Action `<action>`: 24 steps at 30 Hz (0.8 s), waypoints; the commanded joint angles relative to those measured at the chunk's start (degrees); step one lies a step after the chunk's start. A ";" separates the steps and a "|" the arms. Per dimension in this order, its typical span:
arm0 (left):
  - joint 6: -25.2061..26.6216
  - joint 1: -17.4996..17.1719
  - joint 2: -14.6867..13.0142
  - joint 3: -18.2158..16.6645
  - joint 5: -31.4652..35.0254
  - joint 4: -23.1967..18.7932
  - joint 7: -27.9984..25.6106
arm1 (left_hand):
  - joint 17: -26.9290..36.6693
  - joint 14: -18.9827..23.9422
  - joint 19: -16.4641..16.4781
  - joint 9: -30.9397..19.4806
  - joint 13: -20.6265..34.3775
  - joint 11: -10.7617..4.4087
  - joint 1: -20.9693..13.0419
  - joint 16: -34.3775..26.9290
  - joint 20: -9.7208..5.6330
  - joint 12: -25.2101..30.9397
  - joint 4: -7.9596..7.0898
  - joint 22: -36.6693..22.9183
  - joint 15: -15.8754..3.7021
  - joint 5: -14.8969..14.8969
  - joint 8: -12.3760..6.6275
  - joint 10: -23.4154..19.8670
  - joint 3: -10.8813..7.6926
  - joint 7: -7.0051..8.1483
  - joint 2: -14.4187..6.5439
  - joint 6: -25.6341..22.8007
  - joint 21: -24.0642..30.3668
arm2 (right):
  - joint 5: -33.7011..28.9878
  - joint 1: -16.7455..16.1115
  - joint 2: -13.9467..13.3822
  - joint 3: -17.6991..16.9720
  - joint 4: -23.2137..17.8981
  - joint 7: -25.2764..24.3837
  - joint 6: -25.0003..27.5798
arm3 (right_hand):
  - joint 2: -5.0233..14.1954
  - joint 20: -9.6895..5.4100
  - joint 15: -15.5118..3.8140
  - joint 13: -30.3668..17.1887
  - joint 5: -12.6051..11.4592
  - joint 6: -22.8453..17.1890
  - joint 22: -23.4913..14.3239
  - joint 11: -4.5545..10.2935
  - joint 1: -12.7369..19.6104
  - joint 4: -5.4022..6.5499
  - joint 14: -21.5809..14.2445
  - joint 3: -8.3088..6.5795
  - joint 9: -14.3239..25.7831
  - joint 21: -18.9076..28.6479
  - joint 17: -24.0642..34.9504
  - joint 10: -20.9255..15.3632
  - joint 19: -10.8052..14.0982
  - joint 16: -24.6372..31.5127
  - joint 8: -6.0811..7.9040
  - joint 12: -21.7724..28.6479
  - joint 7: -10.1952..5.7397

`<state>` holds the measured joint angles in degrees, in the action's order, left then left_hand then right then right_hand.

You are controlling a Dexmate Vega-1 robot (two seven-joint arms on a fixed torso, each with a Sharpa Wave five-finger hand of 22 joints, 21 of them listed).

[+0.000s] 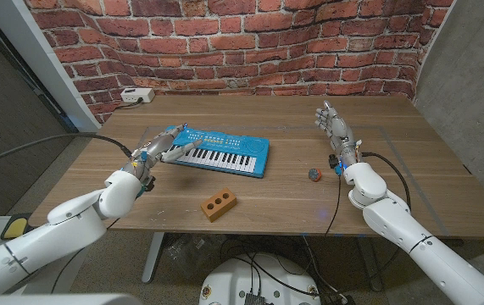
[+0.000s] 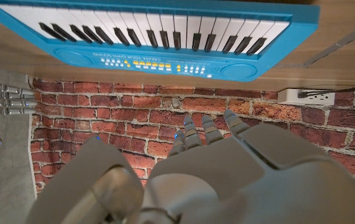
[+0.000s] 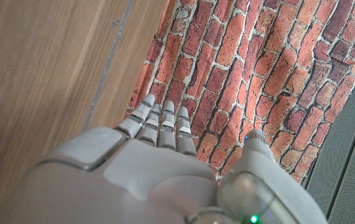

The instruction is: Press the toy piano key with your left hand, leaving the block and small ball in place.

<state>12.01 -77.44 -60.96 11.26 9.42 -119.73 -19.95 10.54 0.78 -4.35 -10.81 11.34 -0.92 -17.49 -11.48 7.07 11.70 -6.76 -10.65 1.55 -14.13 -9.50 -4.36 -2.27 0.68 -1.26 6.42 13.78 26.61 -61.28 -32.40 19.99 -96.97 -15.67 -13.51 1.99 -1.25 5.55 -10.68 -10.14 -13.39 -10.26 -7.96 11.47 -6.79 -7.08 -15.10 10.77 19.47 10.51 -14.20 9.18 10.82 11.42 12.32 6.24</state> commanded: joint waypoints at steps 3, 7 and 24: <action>-17.01 1.26 9.41 -1.68 -5.18 8.59 -4.77 | 0.30 0.52 2.12 -0.22 0.20 0.78 0.56 -0.06 0.55 0.29 -0.28 0.03 0.42 0.01 -0.43 0.38 1.00 -0.37 0.30 3.07 0.57 | -0.78 -0.36 0.54 0.22 0.05 -0.02 -1.62 | 0.38 0.11 -0.27 -0.16 -0.16 -0.75 -0.13 0.19 -0.06 -0.10 -0.79 0.33 0.19 -0.22 0.19 -0.93 0.88 0.21 0.00 0.63 0.10; -20.82 1.91 11.87 -2.03 -8.64 10.40 -4.02 | 0.29 0.30 2.11 -0.22 0.19 0.90 0.69 0.08 0.29 0.33 -0.31 0.04 0.28 -0.02 -0.88 0.31 1.22 -0.43 0.42 2.51 0.46 | -0.66 -0.41 0.52 0.13 0.26 0.44 -2.20 | 0.35 0.02 -0.43 -0.15 -0.15 -0.82 -0.13 0.32 -0.08 -0.11 -0.88 0.36 0.19 -0.22 0.18 -1.01 1.10 0.22 0.02 0.64 0.03; -33.13 8.48 18.59 -0.74 -27.46 21.28 8.71 | 0.17 0.15 2.72 0.01 0.08 2.81 0.91 0.57 -2.33 0.70 -0.25 0.13 0.94 -0.49 -3.30 -1.04 2.62 -1.60 0.77 -5.01 -0.26 | 1.93 -1.50 0.85 -1.52 1.17 3.12 -6.58 | 0.33 -0.33 -0.50 -0.15 -0.18 -0.72 -0.13 0.51 -0.13 -0.12 -2.43 0.46 0.19 0.16 0.17 -0.81 3.44 0.55 -0.08 0.46 0.03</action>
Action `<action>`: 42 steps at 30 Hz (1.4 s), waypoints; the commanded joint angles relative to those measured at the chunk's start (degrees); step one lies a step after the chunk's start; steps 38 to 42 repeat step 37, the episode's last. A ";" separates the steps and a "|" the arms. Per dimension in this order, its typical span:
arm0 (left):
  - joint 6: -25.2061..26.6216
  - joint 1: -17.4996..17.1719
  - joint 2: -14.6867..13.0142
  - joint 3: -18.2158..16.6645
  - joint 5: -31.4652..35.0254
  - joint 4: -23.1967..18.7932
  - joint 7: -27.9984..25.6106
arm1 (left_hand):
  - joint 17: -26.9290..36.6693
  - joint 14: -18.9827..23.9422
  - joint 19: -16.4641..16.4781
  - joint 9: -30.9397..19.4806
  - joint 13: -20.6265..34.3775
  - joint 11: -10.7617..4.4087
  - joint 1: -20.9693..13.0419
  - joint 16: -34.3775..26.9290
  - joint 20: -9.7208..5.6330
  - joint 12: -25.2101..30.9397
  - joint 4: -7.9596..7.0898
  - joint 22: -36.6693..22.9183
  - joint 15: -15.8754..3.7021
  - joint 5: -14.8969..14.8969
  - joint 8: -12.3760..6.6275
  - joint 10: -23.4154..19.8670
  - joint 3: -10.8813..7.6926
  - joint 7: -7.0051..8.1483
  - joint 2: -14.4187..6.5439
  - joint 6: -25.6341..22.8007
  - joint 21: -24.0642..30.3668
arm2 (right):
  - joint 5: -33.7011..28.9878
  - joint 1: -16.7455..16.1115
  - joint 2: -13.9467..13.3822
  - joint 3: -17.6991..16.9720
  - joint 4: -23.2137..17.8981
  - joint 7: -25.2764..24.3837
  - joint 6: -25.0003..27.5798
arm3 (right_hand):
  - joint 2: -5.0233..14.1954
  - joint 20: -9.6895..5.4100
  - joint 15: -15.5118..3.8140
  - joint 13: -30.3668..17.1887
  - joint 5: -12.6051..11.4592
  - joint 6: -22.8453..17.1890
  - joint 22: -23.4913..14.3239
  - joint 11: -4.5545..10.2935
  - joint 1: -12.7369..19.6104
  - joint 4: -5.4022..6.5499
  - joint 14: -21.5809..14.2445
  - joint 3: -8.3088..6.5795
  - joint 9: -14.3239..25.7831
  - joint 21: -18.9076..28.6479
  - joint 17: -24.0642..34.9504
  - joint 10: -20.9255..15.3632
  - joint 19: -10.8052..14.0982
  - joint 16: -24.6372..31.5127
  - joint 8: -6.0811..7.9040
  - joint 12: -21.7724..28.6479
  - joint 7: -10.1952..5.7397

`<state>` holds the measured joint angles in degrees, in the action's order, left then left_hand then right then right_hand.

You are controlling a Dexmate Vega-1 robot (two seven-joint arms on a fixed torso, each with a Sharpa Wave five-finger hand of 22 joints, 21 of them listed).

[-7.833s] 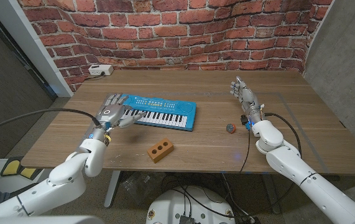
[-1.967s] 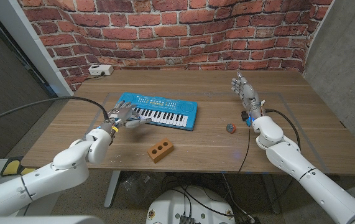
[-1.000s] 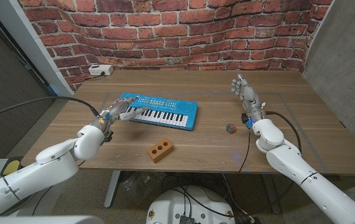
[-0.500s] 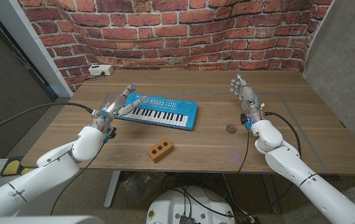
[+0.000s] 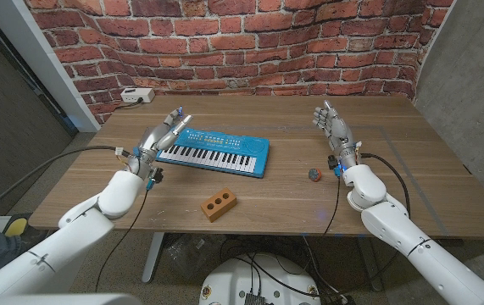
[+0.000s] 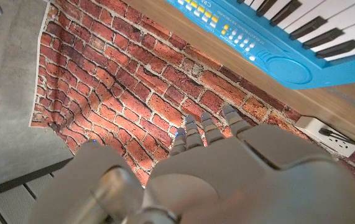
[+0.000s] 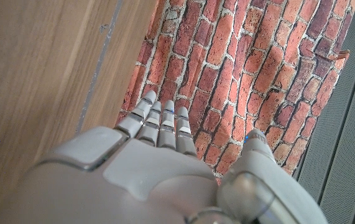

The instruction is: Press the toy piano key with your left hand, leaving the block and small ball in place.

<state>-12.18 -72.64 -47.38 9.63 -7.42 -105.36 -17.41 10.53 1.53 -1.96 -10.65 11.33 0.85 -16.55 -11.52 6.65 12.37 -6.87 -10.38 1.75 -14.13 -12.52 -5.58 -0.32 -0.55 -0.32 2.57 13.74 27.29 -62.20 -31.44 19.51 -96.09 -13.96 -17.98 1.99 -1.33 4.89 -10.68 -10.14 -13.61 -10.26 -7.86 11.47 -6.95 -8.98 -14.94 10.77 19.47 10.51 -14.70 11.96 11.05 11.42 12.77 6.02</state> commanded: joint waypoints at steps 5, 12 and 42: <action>-10.54 5.81 6.05 1.87 -13.81 9.66 9.29 | 0.14 -0.98 0.52 -0.10 0.03 1.25 -0.16 0.73 -3.50 -0.29 -0.05 -0.09 0.81 -0.59 -0.18 0.92 0.93 -1.98 -0.20 -1.68 -0.41 | 3.57 0.47 0.00 -1.28 1.96 4.45 -3.17 | 0.39 -0.35 -0.14 -0.15 -0.19 -0.55 -0.16 0.35 -0.22 0.09 -1.23 0.34 0.20 0.47 0.19 -0.43 2.10 0.45 -0.07 0.02 0.26; -11.65 8.43 7.43 3.08 -18.55 12.59 13.11 | 0.11 -1.47 0.50 -0.06 -0.02 0.84 -0.28 0.89 -4.04 -0.34 0.04 -0.06 0.21 -0.65 -0.13 1.00 1.15 -3.15 -0.18 -2.22 -0.63 | 6.70 2.07 -0.66 -1.46 3.80 8.31 -2.50 | 0.38 -0.57 -0.25 -0.15 -0.22 -0.88 -0.20 0.34 -0.26 0.08 -3.54 0.43 0.20 0.87 0.21 -0.88 4.41 0.88 0.05 0.11 0.31; -11.36 13.50 8.52 5.66 -22.52 17.43 17.14 | 0.08 -2.28 -0.39 -0.01 -0.10 0.42 -0.36 0.91 -4.36 -0.50 0.14 -0.05 0.13 -0.67 0.03 1.56 1.72 -3.16 -0.09 -3.14 -1.31 | 6.63 5.69 -0.75 -0.05 7.31 10.21 -0.86 | 0.24 -0.25 0.06 -0.18 -0.25 -2.12 -0.23 0.31 -0.62 0.22 -2.97 0.69 0.24 0.07 0.28 -1.67 3.67 0.28 0.39 0.31 0.33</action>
